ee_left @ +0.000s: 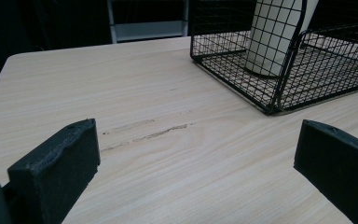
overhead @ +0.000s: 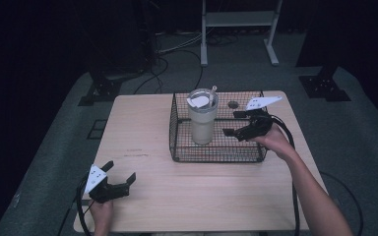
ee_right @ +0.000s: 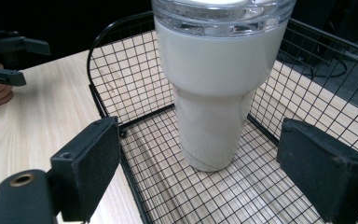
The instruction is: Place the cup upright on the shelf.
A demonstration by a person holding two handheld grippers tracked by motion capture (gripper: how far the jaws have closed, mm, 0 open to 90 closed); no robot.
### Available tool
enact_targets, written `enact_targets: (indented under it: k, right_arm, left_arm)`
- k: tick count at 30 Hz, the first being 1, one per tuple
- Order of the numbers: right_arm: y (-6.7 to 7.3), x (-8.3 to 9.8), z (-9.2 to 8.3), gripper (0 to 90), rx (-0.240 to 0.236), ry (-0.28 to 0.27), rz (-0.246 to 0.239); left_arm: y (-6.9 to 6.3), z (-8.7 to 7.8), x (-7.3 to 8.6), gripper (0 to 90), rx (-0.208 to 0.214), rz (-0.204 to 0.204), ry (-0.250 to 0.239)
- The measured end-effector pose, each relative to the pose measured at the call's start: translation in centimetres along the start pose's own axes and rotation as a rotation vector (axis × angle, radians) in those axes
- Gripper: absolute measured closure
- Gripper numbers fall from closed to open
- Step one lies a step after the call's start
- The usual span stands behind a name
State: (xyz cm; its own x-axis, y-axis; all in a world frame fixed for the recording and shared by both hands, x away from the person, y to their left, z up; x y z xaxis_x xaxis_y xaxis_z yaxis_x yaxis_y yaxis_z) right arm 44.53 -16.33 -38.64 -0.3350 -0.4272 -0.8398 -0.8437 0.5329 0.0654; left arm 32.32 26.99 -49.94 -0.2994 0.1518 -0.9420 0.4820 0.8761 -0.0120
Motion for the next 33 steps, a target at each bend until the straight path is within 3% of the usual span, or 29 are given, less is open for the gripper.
enact_targets:
  k: [18,33]
  right_arm:
    - [1.2,1.9,-1.7,12.8,-0.011,-0.006,-0.002]
    - [3.0,3.7,-2.9,12.9,-0.038,-0.033,-0.02]
  left_arm:
    - [0.0,0.0,0.0,0.0,-0.001,0.002,0.0]
    - [-0.1,0.0,0.0,0.0,-0.003,0.002,0.001]
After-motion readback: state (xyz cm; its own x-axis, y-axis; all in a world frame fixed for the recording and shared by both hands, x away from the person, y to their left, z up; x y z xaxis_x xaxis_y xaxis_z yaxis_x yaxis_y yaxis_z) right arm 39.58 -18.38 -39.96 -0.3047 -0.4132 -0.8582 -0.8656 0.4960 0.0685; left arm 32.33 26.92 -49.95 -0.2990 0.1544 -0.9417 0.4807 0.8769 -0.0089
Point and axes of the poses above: each handheld gripper's, and its own axes: z roughly forward along the jaws, x roughly out of its underside, y roughly to its left, the point moved 5 cm from there along z, roughly forward along the jaws, and after that the axes turned 4 degrees about y, right-handed, at the moved point
